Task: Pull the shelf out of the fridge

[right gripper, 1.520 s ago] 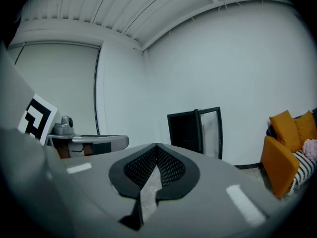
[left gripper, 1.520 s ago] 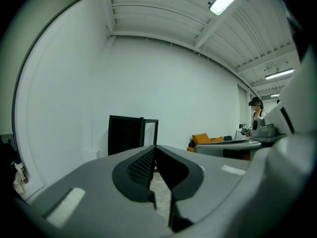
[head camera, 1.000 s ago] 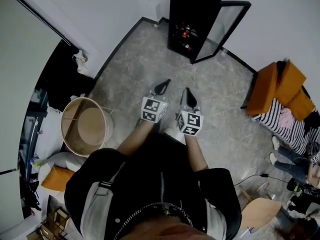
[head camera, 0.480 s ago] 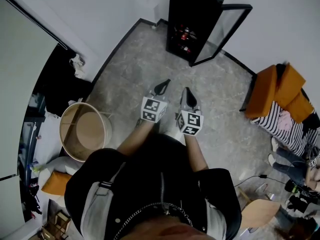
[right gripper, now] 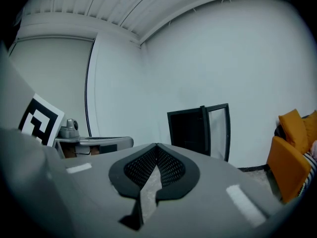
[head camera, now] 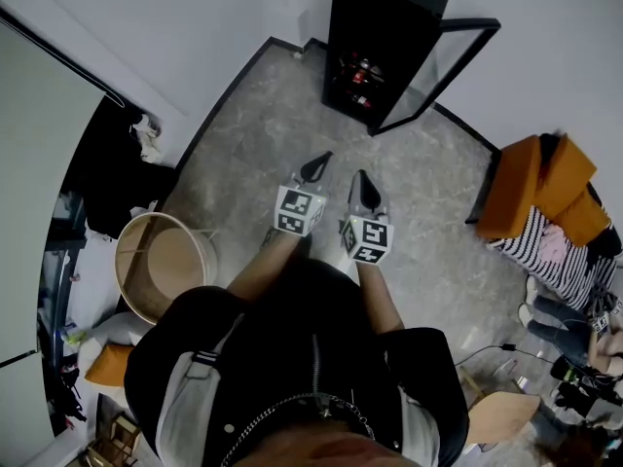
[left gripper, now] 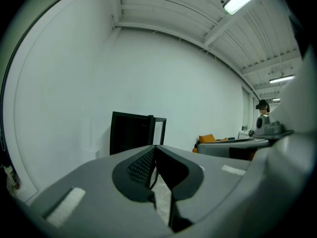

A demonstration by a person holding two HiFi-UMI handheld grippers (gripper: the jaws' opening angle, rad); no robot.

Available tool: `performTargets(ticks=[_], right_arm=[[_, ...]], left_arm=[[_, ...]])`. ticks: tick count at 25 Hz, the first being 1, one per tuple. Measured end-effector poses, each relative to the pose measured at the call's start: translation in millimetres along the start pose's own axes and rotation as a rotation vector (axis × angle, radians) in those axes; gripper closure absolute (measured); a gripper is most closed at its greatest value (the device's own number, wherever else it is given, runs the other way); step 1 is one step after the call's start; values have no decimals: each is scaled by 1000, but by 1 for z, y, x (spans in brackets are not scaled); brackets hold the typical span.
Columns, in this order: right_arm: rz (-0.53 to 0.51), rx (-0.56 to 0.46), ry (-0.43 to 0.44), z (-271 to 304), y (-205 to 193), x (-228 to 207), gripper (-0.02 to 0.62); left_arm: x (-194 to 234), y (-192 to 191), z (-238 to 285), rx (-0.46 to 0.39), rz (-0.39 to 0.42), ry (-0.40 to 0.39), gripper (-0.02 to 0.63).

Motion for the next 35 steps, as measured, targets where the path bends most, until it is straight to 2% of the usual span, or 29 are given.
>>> performTargets(ticks=[17, 28, 35], right_arm=[[-1, 21, -28, 114, 49, 22, 592], [11, -6, -61, 171, 77, 33, 592], [17, -6, -76, 194, 86, 35, 592]], left_arm=[[104, 41, 62, 12, 9, -49, 600], [154, 64, 89, 7, 49, -84, 600], [181, 68, 105, 8, 36, -86, 600]])
Point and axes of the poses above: the fingertips, and each gripper's own axes: z forward along the fingers, x to its left, y out of its top, the point moved 6 cm from there along -z, backward along the fingers, and after that the axes turned 12 degrees about x, right-handed, at the moved point
